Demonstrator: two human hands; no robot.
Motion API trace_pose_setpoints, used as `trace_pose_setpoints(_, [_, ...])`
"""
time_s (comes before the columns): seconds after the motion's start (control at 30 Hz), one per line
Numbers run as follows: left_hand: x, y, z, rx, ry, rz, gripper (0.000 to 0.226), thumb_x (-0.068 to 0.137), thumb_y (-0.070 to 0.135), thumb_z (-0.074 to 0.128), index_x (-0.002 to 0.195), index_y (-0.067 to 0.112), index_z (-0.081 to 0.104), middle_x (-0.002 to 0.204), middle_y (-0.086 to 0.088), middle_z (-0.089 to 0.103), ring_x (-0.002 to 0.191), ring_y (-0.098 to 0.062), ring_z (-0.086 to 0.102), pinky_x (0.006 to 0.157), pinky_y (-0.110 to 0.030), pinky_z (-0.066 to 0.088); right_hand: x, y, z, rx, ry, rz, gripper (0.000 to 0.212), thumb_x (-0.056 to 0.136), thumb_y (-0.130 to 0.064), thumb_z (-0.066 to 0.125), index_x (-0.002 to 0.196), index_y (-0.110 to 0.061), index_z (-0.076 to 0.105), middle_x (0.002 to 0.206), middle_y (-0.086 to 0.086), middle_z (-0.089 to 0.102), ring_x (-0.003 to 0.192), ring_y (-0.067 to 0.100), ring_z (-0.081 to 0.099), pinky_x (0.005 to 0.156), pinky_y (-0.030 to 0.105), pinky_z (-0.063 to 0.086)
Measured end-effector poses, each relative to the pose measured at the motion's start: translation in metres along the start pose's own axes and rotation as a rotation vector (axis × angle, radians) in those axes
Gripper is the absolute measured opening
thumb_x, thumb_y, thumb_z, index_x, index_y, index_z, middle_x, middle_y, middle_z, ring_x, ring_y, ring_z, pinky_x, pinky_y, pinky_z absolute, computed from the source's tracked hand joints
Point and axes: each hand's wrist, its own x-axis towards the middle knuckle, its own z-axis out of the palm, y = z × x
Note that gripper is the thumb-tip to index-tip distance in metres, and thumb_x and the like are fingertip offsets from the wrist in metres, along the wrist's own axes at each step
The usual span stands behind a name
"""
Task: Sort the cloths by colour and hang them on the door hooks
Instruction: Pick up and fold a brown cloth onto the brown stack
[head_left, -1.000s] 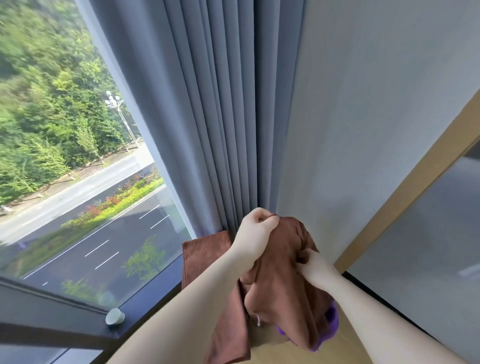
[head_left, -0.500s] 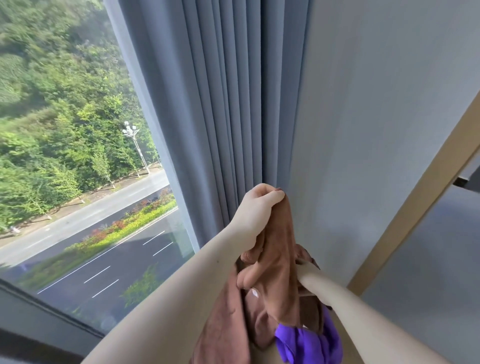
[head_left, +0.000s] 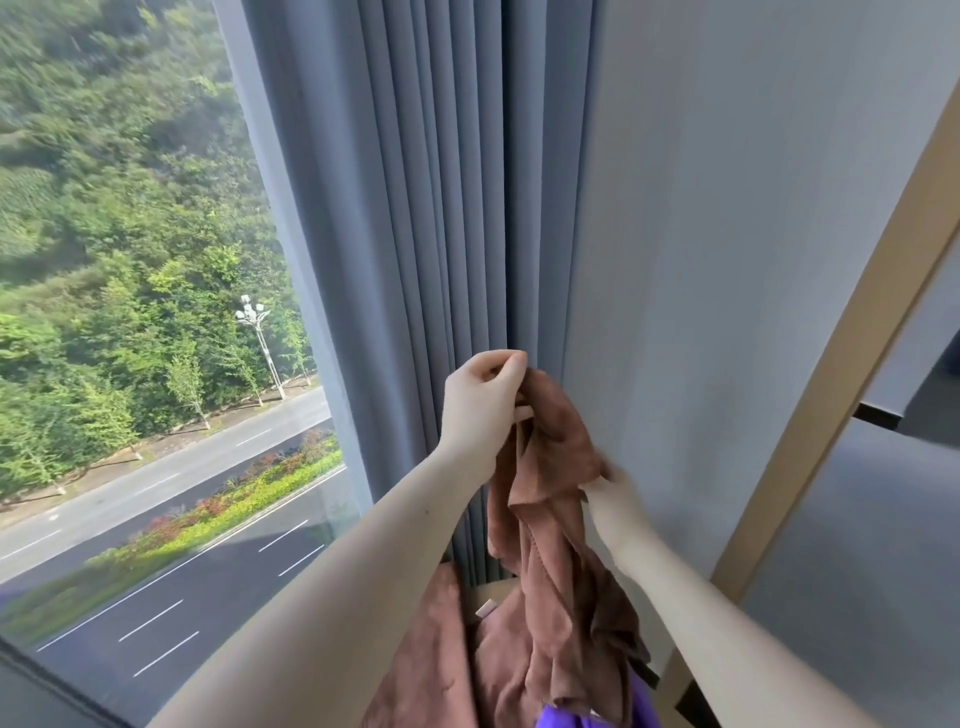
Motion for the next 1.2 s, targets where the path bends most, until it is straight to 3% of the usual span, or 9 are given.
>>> trace_pose_setpoints(0.13, [0.003,0.017,0.004,-0.096,-0.014,-0.006,0.018,0.095,0.012,0.061,0.107,0.011,0.075,0.102,-0.013,0.077,0.095,-0.019,0.076,0.085,-0.033,0.062,-0.008,-0.035,-0.003,0.014,-0.018,-0.252,0.030,0.095,-0.007,0.063,0.121,-0.022,0.063,0.111,-0.010,0.072,0.099,0.001,0.067,0.079,0.009,0.049])
trace_pose_setpoints(0.23, [0.000,0.030,0.007,-0.137,-0.059,-0.018,0.025,0.094,0.001,0.056,0.104,0.015,0.074,0.103,-0.012,0.078,0.097,-0.019,0.076,0.088,-0.033,0.062,-0.007,-0.047,-0.007,-0.053,-0.020,-0.362,0.036,0.096,-0.005,0.064,0.126,-0.026,0.062,0.114,-0.014,0.072,0.102,-0.002,0.067,0.086,0.011,0.051])
trace_pose_setpoints(0.33, [-0.002,0.037,0.010,-0.018,-0.131,0.021,0.030,0.090,-0.003,0.057,0.098,0.017,0.079,0.102,-0.015,0.077,0.101,-0.025,0.074,0.094,-0.037,0.060,-0.004,-0.063,-0.011,-0.075,0.049,-0.407,0.020,0.099,-0.013,0.064,0.103,-0.032,0.070,0.094,-0.017,0.076,0.088,-0.006,0.068,0.073,0.010,0.050])
trace_pose_setpoints(0.43, [0.001,0.036,0.010,0.088,-0.230,0.049,0.026,0.084,0.014,0.066,0.105,0.024,0.078,0.106,-0.014,0.076,0.105,-0.031,0.072,0.101,-0.047,0.056,0.001,-0.078,-0.016,-0.107,0.119,-0.454,0.017,0.098,-0.014,0.064,0.092,-0.029,0.072,0.088,-0.012,0.075,0.079,-0.006,0.066,0.069,0.009,0.045])
trace_pose_setpoints(0.53, [0.002,0.034,0.010,0.170,-0.385,0.048,0.067,0.073,0.038,0.083,0.134,0.022,0.060,0.120,0.001,0.074,0.109,-0.017,0.072,0.103,-0.043,0.054,0.007,-0.094,-0.018,-0.127,0.156,-0.484,0.020,0.096,-0.008,0.061,0.087,-0.024,0.069,0.080,-0.010,0.071,0.069,-0.008,0.061,0.063,0.008,0.044])
trace_pose_setpoints(0.67, [-0.004,0.030,0.014,0.367,-0.473,0.084,0.102,0.066,0.041,0.092,0.151,0.032,0.036,0.143,0.006,0.059,0.119,-0.005,0.065,0.107,-0.035,0.051,0.015,-0.108,-0.022,-0.152,0.206,-0.512,0.022,0.098,-0.012,0.061,0.084,-0.027,0.069,0.078,-0.008,0.074,0.071,0.004,0.065,0.062,0.016,0.048])
trace_pose_setpoints(0.9, [-0.010,0.031,0.018,0.554,-0.541,0.072,0.053,0.085,0.016,0.069,0.133,0.030,0.050,0.109,0.003,0.075,0.097,-0.017,0.074,0.093,-0.046,0.060,0.013,-0.116,-0.038,-0.215,0.114,-0.456,0.026,0.097,-0.014,0.065,0.085,-0.034,0.075,0.082,-0.019,0.076,0.079,-0.005,0.068,0.068,0.008,0.048])
trace_pose_setpoints(1.0, [-0.010,0.035,0.019,0.606,-0.537,0.063,0.056,0.076,0.011,0.049,0.128,0.032,0.052,0.109,-0.002,0.074,0.097,-0.030,0.073,0.089,-0.056,0.059,0.011,-0.119,-0.046,-0.239,0.073,-0.440,0.021,0.095,-0.017,0.069,0.083,-0.033,0.076,0.082,-0.021,0.075,0.078,-0.009,0.066,0.068,0.005,0.045])
trace_pose_setpoints(1.2, [-0.015,0.038,0.031,0.573,-0.572,0.023,0.062,0.065,0.017,0.041,0.124,0.023,0.059,0.111,-0.007,0.070,0.098,-0.023,0.066,0.085,-0.038,0.053,0.010,-0.129,-0.062,-0.297,0.029,-0.383,0.009,0.085,-0.020,0.080,0.078,-0.023,0.076,0.078,-0.003,0.075,0.072,0.006,0.064,0.076,0.028,0.050])
